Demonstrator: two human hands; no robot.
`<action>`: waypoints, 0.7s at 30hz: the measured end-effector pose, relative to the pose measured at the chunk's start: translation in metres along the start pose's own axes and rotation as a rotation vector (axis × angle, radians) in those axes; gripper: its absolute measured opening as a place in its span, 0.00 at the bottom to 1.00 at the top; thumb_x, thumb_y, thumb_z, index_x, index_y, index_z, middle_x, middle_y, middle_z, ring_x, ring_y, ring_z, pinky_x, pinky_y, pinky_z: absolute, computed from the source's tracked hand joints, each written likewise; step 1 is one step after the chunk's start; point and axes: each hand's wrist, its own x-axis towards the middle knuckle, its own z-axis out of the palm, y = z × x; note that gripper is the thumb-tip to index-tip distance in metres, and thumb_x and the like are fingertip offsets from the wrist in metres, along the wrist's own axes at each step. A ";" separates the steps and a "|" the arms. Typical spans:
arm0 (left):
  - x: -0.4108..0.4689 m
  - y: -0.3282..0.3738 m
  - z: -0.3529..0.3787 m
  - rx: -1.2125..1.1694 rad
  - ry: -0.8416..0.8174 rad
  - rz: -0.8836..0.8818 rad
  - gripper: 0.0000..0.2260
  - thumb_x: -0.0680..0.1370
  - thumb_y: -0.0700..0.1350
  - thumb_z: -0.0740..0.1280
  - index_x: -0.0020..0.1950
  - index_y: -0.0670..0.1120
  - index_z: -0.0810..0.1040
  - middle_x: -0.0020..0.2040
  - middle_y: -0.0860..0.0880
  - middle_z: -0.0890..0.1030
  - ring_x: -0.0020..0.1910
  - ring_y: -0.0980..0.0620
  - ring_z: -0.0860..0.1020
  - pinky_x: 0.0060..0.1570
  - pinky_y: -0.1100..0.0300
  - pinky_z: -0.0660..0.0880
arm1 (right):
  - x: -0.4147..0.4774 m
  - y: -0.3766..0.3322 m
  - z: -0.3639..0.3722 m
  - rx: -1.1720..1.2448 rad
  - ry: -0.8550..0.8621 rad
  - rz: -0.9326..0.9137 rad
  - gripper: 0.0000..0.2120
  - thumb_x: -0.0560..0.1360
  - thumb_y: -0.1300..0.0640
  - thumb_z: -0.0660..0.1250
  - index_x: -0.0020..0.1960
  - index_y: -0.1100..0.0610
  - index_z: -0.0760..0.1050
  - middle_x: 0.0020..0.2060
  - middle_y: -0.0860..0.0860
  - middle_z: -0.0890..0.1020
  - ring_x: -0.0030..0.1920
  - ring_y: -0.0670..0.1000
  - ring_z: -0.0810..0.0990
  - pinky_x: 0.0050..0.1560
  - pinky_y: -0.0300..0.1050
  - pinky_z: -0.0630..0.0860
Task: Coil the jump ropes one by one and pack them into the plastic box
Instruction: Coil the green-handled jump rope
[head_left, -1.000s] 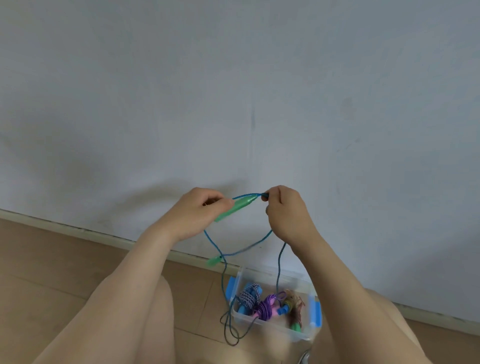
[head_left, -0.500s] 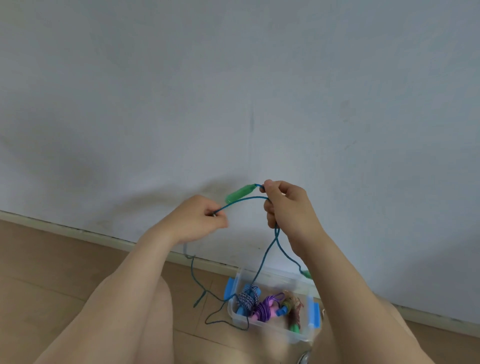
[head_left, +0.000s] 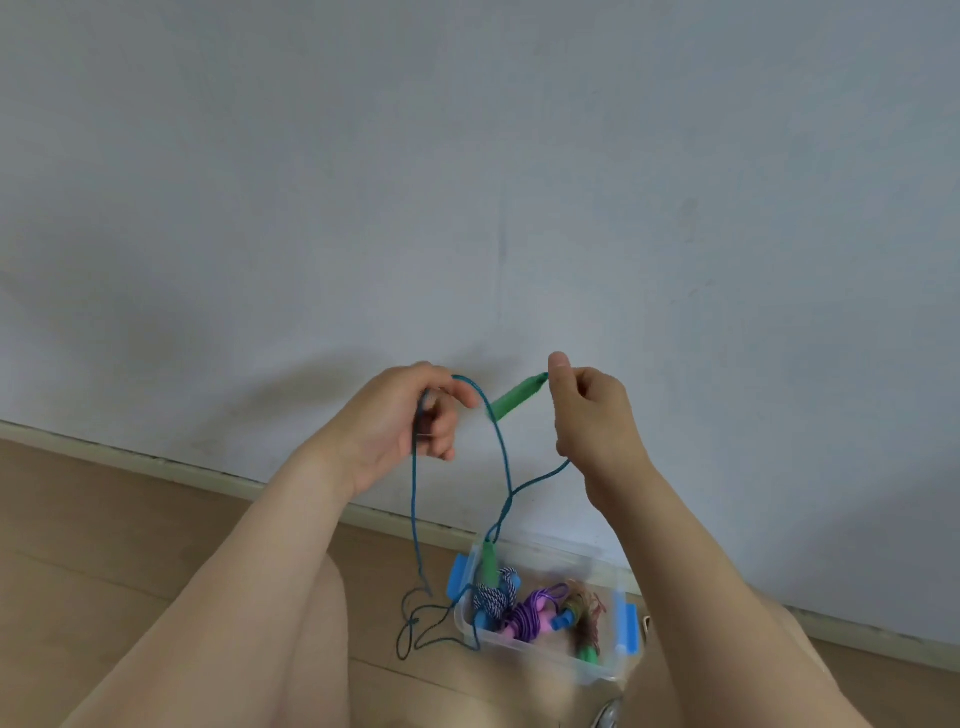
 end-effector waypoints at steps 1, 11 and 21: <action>0.001 0.001 -0.001 -0.068 0.025 -0.025 0.15 0.83 0.46 0.57 0.47 0.40 0.81 0.30 0.47 0.64 0.26 0.50 0.62 0.31 0.56 0.70 | -0.001 -0.002 -0.001 0.079 -0.026 0.037 0.21 0.86 0.44 0.60 0.41 0.56 0.66 0.32 0.50 0.61 0.31 0.51 0.58 0.35 0.48 0.62; 0.011 -0.010 -0.009 -0.181 0.260 -0.140 0.12 0.84 0.39 0.59 0.52 0.39 0.82 0.34 0.47 0.73 0.28 0.51 0.68 0.34 0.56 0.77 | 0.006 0.001 -0.018 -0.197 0.223 0.005 0.17 0.85 0.49 0.57 0.43 0.57 0.71 0.30 0.46 0.72 0.32 0.52 0.68 0.37 0.47 0.66; 0.012 -0.009 -0.005 -0.372 0.096 -0.171 0.16 0.85 0.43 0.58 0.63 0.39 0.83 0.26 0.53 0.64 0.23 0.55 0.63 0.30 0.61 0.68 | 0.000 0.002 -0.014 -0.113 -0.104 0.271 0.11 0.83 0.65 0.51 0.63 0.62 0.66 0.38 0.60 0.87 0.25 0.52 0.73 0.27 0.42 0.67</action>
